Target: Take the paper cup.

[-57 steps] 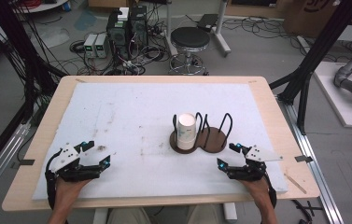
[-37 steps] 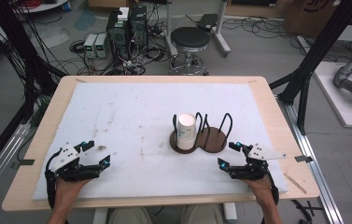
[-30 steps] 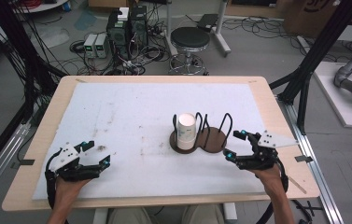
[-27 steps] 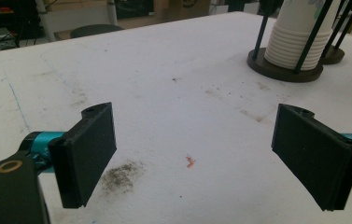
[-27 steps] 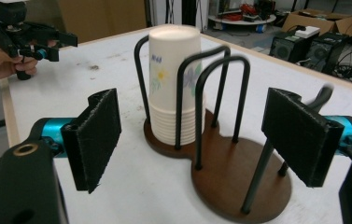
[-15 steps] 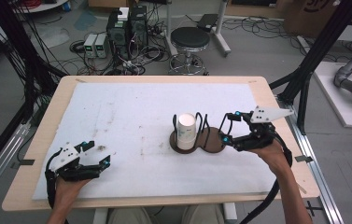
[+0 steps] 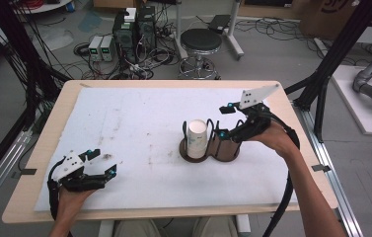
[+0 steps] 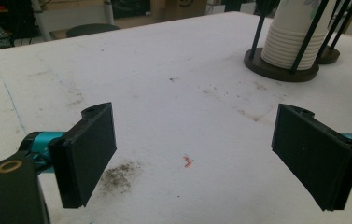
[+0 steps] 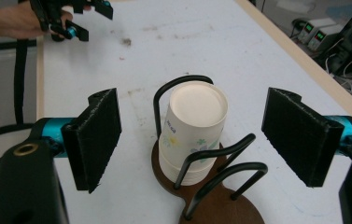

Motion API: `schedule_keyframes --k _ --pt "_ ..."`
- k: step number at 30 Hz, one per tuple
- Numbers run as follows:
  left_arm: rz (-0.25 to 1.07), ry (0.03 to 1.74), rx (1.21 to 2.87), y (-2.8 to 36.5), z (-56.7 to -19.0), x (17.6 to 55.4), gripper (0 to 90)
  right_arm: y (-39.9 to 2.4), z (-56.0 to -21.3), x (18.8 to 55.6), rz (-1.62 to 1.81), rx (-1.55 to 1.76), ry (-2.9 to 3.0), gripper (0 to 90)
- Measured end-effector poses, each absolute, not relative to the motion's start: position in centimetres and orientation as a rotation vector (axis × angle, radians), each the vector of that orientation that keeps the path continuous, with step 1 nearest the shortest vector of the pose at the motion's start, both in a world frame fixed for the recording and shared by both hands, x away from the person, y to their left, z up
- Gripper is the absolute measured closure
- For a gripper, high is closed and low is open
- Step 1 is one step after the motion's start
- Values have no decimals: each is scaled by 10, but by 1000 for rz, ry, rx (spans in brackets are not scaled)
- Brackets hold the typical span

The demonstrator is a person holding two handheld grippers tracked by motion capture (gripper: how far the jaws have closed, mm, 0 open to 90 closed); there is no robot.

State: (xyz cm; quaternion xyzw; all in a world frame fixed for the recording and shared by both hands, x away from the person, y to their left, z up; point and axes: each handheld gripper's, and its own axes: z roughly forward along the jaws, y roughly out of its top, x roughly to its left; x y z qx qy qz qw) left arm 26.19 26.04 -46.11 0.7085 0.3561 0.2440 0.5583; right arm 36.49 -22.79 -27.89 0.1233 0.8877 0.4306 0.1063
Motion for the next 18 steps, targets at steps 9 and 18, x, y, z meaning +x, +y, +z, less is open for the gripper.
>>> schedule_keyframes --k 9,18 --pt "568 840 1675 260 -461 263 136 -200 -284 386 1152 321 2714 203" --pt "563 848 1677 260 -461 263 136 -170 -300 406 1033 289 2824 203"
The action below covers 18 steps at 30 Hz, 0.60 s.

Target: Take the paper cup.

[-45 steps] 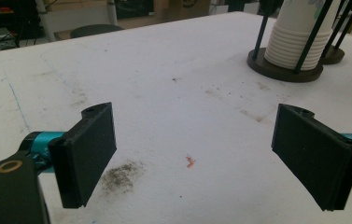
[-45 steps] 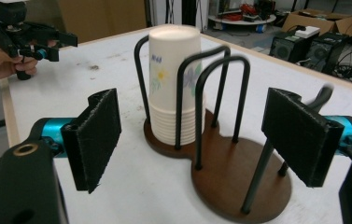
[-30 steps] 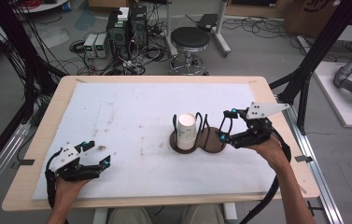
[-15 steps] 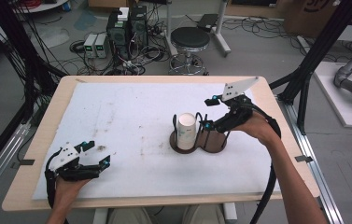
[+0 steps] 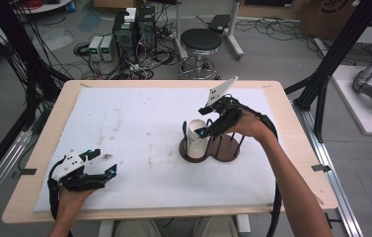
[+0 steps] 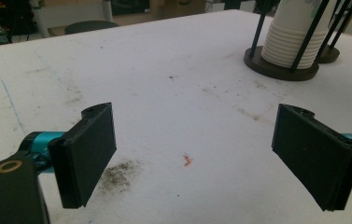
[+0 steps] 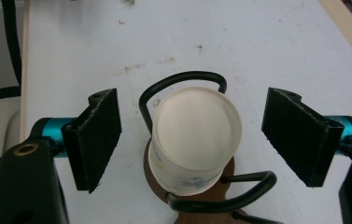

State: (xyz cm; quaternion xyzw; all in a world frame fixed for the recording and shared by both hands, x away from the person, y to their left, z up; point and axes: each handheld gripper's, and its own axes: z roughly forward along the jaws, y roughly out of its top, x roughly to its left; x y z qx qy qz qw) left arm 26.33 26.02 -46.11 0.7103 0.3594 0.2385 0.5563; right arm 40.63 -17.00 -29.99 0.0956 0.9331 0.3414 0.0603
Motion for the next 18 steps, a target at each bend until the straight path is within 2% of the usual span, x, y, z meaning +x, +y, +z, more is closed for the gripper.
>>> schedule_keyframes --k 18 --pt "568 843 1691 259 -461 264 136 -157 -327 420 900 299 2914 203"
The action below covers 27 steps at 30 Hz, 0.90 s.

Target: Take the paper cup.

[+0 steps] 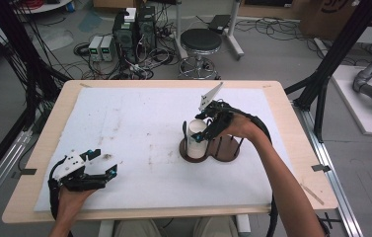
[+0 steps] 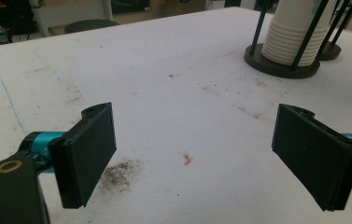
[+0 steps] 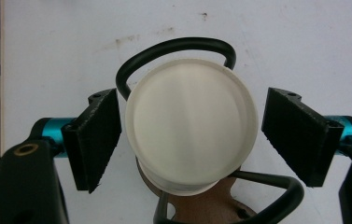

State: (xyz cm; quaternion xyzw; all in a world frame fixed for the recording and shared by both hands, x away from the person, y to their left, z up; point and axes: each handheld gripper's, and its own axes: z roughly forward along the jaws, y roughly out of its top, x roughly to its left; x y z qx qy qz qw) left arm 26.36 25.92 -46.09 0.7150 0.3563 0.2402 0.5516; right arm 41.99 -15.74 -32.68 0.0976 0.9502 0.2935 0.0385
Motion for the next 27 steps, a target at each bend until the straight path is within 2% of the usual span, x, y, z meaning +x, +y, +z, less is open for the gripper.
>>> schedule_keyframes --k 10,14,27 --pt "568 842 1692 259 -461 264 136 -156 -334 420 839 305 2929 204" --pt "567 841 1691 259 -461 264 136 -153 -334 419 821 299 2930 312" --pt "564 846 1693 258 -461 264 136 -156 -331 419 849 298 2924 330"
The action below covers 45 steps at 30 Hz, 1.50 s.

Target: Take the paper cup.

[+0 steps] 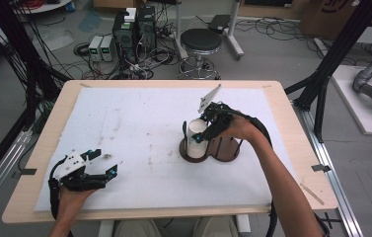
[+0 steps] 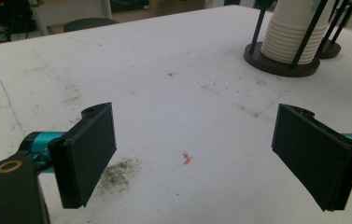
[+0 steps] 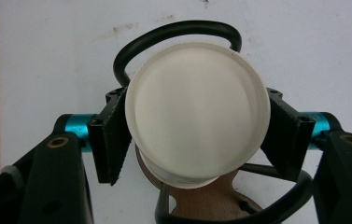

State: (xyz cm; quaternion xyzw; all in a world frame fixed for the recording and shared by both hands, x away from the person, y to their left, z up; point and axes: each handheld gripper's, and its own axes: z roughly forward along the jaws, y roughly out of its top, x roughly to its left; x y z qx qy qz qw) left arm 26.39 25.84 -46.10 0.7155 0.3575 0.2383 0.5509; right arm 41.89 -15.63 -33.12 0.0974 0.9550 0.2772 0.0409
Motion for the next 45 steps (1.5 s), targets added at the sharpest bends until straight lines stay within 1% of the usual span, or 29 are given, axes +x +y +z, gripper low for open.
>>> schedule_keyframes --k 20,29,34,45 --pt "569 844 1700 258 -461 264 136 -166 -317 416 953 336 2885 368" --pt "571 844 1700 258 -461 264 136 -173 -302 413 1039 369 2843 372" --pt "570 845 1702 257 -461 264 136 -177 -289 411 1085 366 2811 375" --pt "570 842 1707 257 -461 264 136 -179 -243 403 1126 330 2743 378"
